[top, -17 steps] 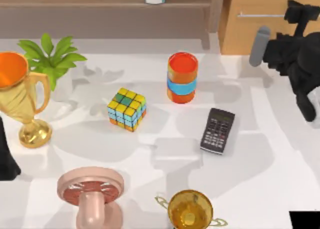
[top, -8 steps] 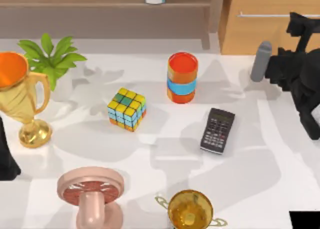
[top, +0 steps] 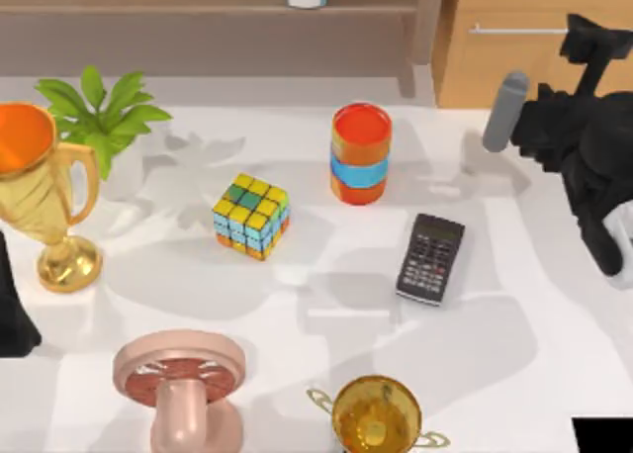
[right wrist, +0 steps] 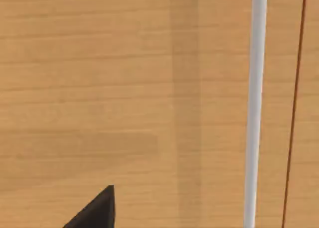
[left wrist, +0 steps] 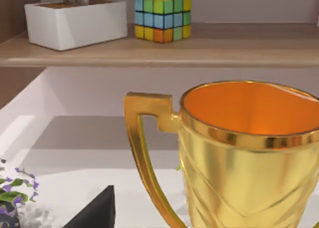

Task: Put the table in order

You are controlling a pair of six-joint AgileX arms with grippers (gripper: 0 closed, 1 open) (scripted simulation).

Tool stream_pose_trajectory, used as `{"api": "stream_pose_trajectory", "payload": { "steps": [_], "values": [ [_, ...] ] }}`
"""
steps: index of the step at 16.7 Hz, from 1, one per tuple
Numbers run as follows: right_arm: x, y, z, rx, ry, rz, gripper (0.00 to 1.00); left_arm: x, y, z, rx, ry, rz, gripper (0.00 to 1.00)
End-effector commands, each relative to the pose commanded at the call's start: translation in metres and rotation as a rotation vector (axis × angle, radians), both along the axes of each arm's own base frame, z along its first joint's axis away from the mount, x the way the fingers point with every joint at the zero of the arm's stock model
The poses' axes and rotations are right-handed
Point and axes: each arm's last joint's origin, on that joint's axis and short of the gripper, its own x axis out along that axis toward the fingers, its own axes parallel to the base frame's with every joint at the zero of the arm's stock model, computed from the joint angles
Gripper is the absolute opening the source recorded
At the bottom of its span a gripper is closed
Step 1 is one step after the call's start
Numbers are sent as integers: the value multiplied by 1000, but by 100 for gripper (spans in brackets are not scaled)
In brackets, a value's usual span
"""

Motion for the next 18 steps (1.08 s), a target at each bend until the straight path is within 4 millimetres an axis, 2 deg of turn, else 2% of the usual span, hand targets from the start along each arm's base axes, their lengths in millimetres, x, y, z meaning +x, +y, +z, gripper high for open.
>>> {"api": "stream_pose_trajectory", "payload": {
  "steps": [4, 10, 14, 18],
  "values": [
    [-7, 55, 33, 213, -96, 34, 100, 0, 0, 0, 0, 0, 0, 100],
    [-19, 152, 76, 730, -107, 113, 100, 0, 0, 0, 0, 0, 0, 100],
    [-9, 203, 101, 1069, -75, 113, 100, 0, 0, 0, 0, 0, 0, 100],
    [8, 237, 110, 1326, -35, 62, 100, 0, 0, 0, 0, 0, 0, 100]
  ]
}}
